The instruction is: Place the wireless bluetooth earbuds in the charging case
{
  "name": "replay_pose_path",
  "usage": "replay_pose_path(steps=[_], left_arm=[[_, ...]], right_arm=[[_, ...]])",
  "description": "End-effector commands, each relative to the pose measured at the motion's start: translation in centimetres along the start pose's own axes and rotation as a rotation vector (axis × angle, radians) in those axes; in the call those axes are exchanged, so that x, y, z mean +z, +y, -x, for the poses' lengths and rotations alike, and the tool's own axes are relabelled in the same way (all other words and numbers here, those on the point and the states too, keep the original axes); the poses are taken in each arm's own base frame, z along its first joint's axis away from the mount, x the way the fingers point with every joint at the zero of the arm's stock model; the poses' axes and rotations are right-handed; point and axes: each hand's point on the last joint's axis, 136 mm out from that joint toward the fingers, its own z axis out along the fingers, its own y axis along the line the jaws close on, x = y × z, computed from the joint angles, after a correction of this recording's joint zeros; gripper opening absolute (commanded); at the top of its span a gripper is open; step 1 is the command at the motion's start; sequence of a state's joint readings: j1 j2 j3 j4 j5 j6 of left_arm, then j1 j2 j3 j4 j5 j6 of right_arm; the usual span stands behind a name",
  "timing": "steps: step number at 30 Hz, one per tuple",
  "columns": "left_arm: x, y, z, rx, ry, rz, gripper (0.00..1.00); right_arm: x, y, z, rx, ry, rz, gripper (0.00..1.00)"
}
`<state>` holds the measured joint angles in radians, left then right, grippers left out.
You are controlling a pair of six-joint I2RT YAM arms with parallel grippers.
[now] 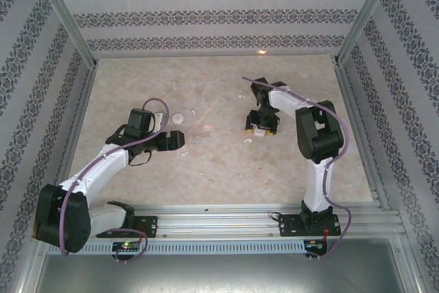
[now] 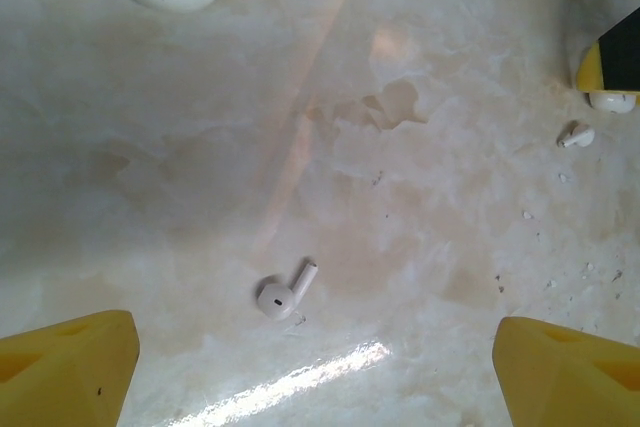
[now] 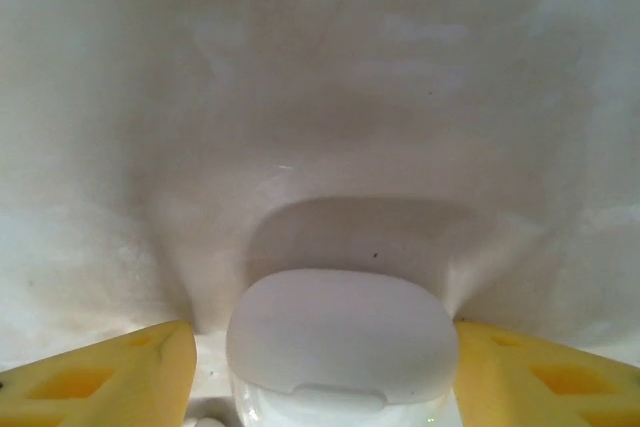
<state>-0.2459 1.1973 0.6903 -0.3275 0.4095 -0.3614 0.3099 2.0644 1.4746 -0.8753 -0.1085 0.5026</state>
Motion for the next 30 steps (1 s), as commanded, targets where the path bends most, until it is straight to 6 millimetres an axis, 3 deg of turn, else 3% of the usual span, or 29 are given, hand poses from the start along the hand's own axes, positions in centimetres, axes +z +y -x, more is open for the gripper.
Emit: replay_pose_path(steps=[1,8,17,25,30], left_arm=[[0.4,-0.3,-0.1,-0.007,-0.009,0.007,0.91],[0.6,1.3,0.4,-0.071,-0.018,0.115,0.92],[0.0,-2.6,1.9,0.014,-0.099,-0.042,0.91],[-1.3,-6.3,3.9,0.126,-0.227,-0.134,0.89],[-3.0,-11.3,5.7,0.179,-0.324,-0.245,0.87]], right_arm=[[1.5,0.3,-0.4,0.009,0.041,0.017,0.66],[2.6,-0.1,-1.1,-0.007,0.077,0.013,0.57],[1.4,0.1,-1.9,-0.026,0.066,0.027,0.45],[-3.2,3.7,-3.6,-0.026,0.006,0.188,0.45],[-8.9,6.8,-4.4,-0.003,-0.094,0.368,0.44]])
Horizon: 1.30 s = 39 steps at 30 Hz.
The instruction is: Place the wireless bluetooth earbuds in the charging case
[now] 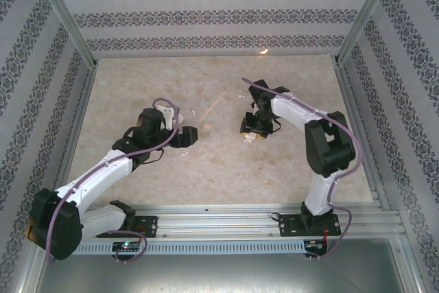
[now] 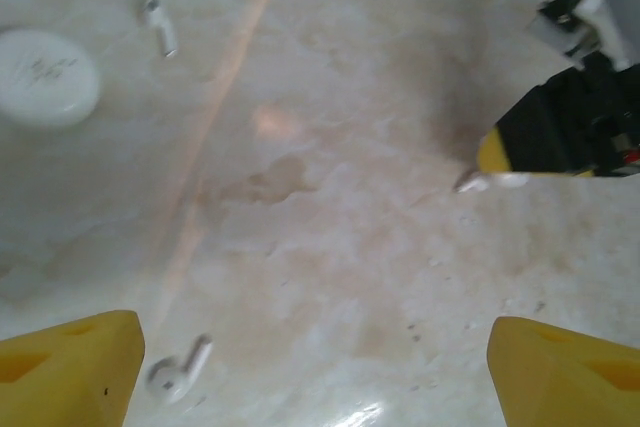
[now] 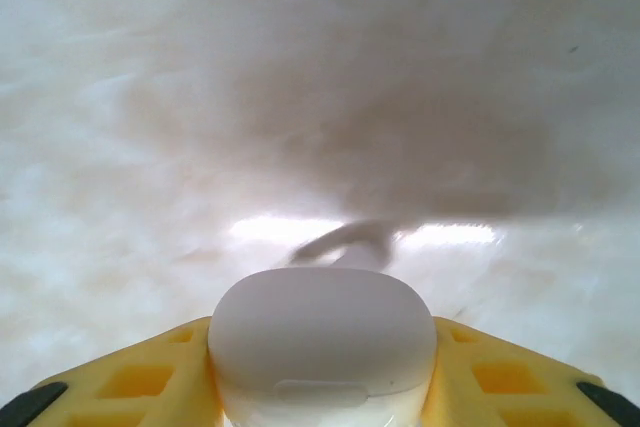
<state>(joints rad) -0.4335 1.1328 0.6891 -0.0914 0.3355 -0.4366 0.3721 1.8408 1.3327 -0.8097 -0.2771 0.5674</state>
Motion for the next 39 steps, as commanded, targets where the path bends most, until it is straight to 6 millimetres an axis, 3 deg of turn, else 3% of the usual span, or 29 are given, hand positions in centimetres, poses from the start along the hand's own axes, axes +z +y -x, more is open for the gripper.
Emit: replay_pose_path(steps=[1,5,8,14,18,26,39], left_arm=[[-0.7,-4.5,3.7,0.057,-0.133,-0.103,0.87],[-0.4,-8.2,5.3,0.1,-0.201,-0.201,0.86],[0.7,-9.6,5.7,0.092,-0.235,-0.253,0.84],[3.0,-12.5,6.3,0.111,-0.264,-0.341,0.81],[3.7,-13.0,6.8,0.097,-0.303,-0.366,0.75],[4.4,-13.7,8.0,0.079,-0.345,-0.396,0.7],[4.6,-13.7,9.1,0.032,-0.382,-0.423,0.31]], right_arm=[[-4.8,4.3,-0.2,0.012,-0.089,0.173,0.44],[-8.8,7.7,-1.1,-0.009,-0.139,0.28,0.45],[-11.0,9.8,-1.6,-0.019,-0.177,0.353,0.45],[-12.7,12.3,-2.2,0.043,-0.181,0.516,0.45],[-13.8,13.0,-2.2,0.032,-0.186,0.538,0.45],[-14.1,13.8,-2.5,0.039,-0.158,0.583,0.45],[-14.8,14.4,-2.5,0.019,-0.155,0.609,0.46]])
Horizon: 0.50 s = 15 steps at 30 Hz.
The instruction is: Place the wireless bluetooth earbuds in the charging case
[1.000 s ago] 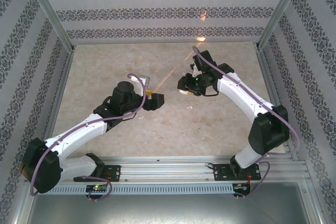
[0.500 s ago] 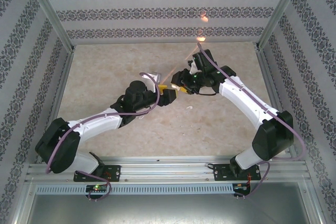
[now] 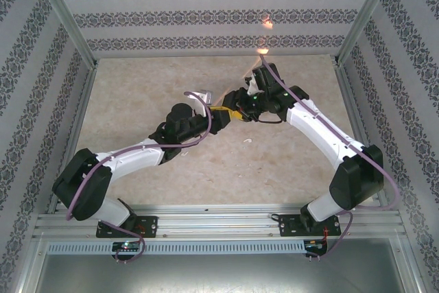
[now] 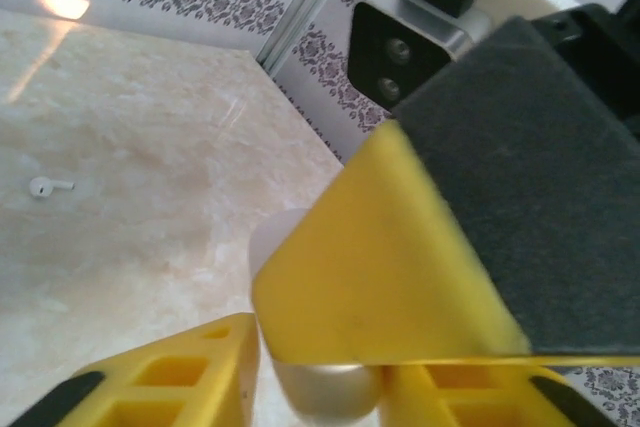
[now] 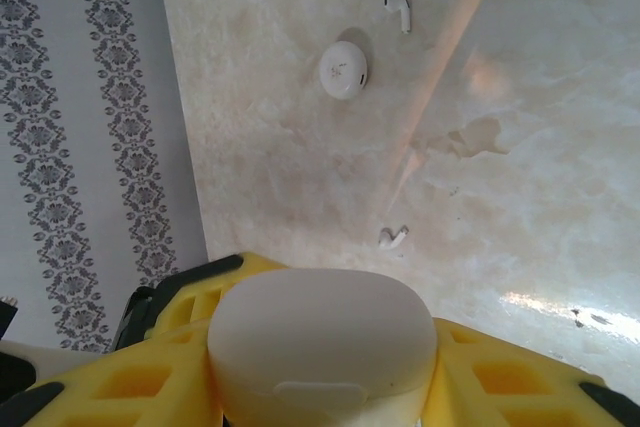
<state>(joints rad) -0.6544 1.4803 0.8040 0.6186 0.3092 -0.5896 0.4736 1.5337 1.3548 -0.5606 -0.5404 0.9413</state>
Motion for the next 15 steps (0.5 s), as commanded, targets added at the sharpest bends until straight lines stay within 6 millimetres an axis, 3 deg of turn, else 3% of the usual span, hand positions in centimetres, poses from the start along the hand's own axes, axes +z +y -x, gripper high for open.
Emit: replay_pose_path(steps=[1,8,15], left_arm=[[0.1,-1.3,2.7,-0.012,-0.093,-0.049,0.29],[-1.0,-1.4,3.3,-0.055,-0.108,-0.078,0.21],[-3.4,-2.2,5.6,-0.134,-0.11,-0.167,0.18]], right_arm=[[-1.1,2.0,-0.4,-0.026,0.005,0.056,0.46],[-2.5,3.1,0.1,-0.084,-0.031,0.104,0.65],[-8.4,5.3,2.6,-0.192,-0.176,0.255,0.63]])
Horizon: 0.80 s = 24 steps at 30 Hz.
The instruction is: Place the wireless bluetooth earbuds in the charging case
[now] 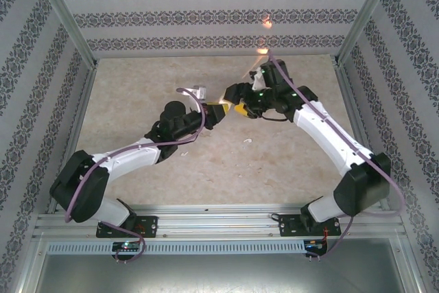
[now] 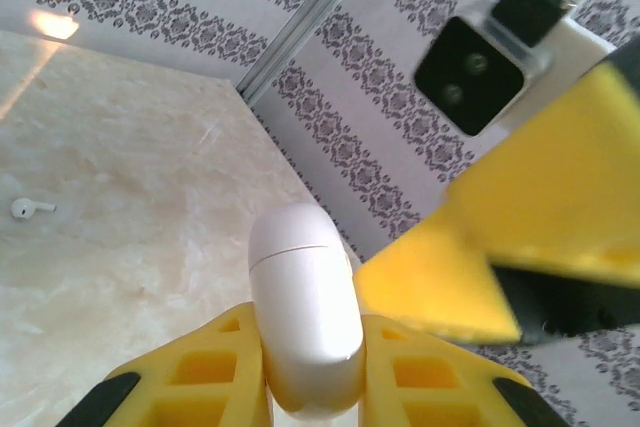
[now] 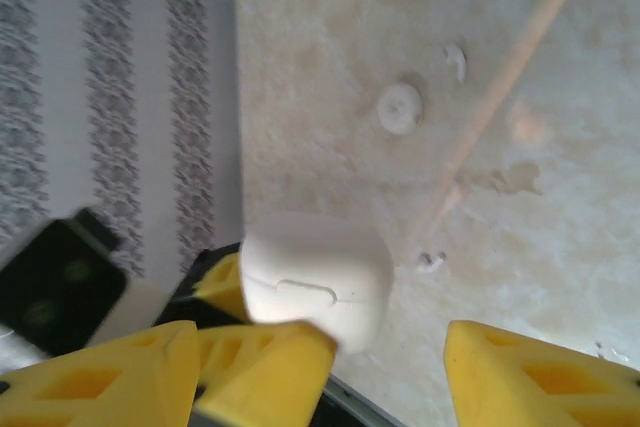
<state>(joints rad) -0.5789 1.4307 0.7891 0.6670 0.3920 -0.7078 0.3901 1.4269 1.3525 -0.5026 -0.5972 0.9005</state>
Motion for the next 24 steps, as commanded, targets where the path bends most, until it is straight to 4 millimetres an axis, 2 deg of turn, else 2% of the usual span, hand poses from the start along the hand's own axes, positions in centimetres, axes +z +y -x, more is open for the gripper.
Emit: replay_pose_path(steps=[1,4,8,11,13,17,24], left_arm=[[-1.8,-2.9,2.9,-0.045,-0.04,-0.133,0.18],[-2.9,-4.1,4.3,-0.082,-0.021,-0.203,0.16],[-4.3,-6.4,5.8,-0.112,0.025,-0.303,0.16],[-5.2,-8.4,6.4,-0.096,0.069,-0.344,0.16],[-5.6,-9.5,6.7,-0.081,0.088,-0.355,0.16],[-6.3,-10.8,7.4,-0.061,0.088,-0.372,0.16],[-6.4,-11.5,7.7,-0.063,0.105,-0.392,0.17]], right_arm=[[-3.6,3.5,1.6,-0.127,-0.089,0.159,0.61],[-5.4,4.8,2.1,-0.209,-0.14,0.235,0.55],[-6.1,6.8,1.2,-0.322,-0.121,0.315,0.47],[-5.8,8.1,0.5,-0.376,-0.083,0.36,0.49],[-5.2,8.8,-0.1,-0.407,-0.059,0.381,0.53],[-3.9,10.2,-1.1,-0.443,-0.009,0.415,0.56],[-3.4,12.3,-1.9,-0.449,0.042,0.508,0.46]])
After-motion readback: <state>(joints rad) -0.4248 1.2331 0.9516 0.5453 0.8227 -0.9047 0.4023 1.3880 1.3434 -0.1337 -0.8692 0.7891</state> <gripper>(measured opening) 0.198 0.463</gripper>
